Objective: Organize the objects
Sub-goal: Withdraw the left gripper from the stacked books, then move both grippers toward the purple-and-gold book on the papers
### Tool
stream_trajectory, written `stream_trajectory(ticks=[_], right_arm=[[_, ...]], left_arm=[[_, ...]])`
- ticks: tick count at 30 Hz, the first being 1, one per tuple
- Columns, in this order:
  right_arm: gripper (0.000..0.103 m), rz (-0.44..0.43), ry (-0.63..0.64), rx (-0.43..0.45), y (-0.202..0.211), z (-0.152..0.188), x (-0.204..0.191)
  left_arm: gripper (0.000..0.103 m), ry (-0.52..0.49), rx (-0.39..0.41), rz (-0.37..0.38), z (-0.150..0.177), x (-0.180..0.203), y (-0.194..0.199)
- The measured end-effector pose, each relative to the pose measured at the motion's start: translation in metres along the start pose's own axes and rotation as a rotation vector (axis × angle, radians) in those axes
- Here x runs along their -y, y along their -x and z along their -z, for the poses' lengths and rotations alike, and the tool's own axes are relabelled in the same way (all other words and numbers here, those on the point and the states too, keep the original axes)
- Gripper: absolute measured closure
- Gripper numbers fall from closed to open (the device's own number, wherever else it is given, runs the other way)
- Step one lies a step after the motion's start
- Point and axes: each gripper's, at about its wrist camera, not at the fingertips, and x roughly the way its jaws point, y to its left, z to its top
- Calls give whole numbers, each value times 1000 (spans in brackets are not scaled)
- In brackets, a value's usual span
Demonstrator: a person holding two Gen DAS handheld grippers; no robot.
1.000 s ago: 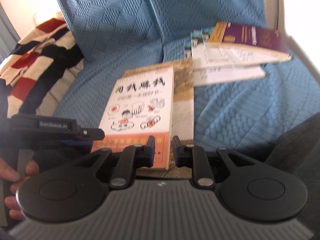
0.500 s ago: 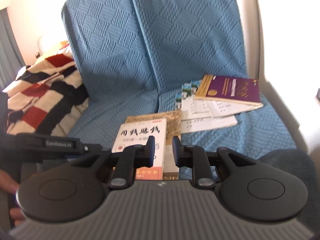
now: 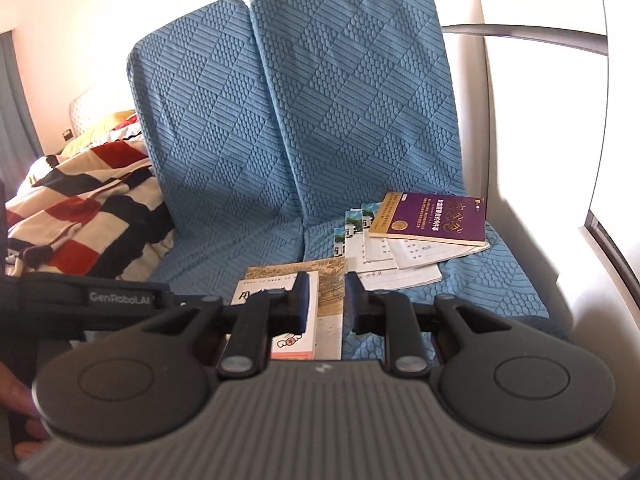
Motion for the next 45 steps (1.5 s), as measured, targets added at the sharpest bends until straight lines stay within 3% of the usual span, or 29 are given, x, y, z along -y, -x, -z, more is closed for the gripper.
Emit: stream_trajectory(ticks=[27, 34, 39, 45], right_arm=[[80, 161, -130, 23, -18, 0, 88], [80, 195, -180, -11, -44, 0, 112], [69, 216, -211, -8, -65, -7, 127], [69, 227, -251, -25, -99, -17, 142]], left_arm=[[68, -101, -86, 44, -20, 70, -77], [68, -101, -114, 34, -29, 73, -112], [68, -109, -114, 36, -47, 74, -145], [62, -124, -100, 23, -71, 72, -181]])
